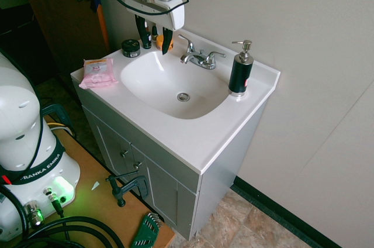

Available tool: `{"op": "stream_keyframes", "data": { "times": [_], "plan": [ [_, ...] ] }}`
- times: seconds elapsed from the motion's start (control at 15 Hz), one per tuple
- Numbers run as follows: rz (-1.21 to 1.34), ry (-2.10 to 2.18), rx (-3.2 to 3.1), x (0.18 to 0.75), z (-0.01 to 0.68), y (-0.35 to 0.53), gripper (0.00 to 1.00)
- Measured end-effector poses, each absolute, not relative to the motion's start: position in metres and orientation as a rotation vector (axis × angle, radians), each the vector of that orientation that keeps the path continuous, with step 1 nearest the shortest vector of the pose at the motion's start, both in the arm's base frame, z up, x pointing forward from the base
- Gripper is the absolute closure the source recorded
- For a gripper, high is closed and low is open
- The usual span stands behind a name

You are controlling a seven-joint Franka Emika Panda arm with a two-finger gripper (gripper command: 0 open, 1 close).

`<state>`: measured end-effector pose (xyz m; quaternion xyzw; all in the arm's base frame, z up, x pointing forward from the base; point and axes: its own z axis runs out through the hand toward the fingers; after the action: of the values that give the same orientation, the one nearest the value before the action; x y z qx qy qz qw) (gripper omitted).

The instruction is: Sanitize yourself

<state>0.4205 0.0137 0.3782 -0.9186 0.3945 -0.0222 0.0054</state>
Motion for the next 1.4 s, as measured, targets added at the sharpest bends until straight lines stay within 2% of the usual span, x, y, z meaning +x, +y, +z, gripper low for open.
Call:
{"op": "stream_keyframes", "data": {
  "times": [0.2, 0.33, 0.4, 0.87, 1.13, 1.4],
  "plan": [
    [-0.073, 1.254, -2.854, 0.423, 0.382, 0.014, 0.00],
    [-0.152, 1.283, -2.812, 0.438, 0.407, 0.007, 0.00],
    [-0.193, 1.313, -2.781, 0.448, 0.424, -0.005, 1.00],
    [-0.329, 1.566, -2.610, 0.524, 0.481, -0.142, 1.00],
    [-0.324, 1.607, -2.602, 0.556, 0.474, -0.165, 1.00],
    [-0.308, 1.649, -2.595, 0.563, 0.461, -0.189, 1.00]
  ]
}}
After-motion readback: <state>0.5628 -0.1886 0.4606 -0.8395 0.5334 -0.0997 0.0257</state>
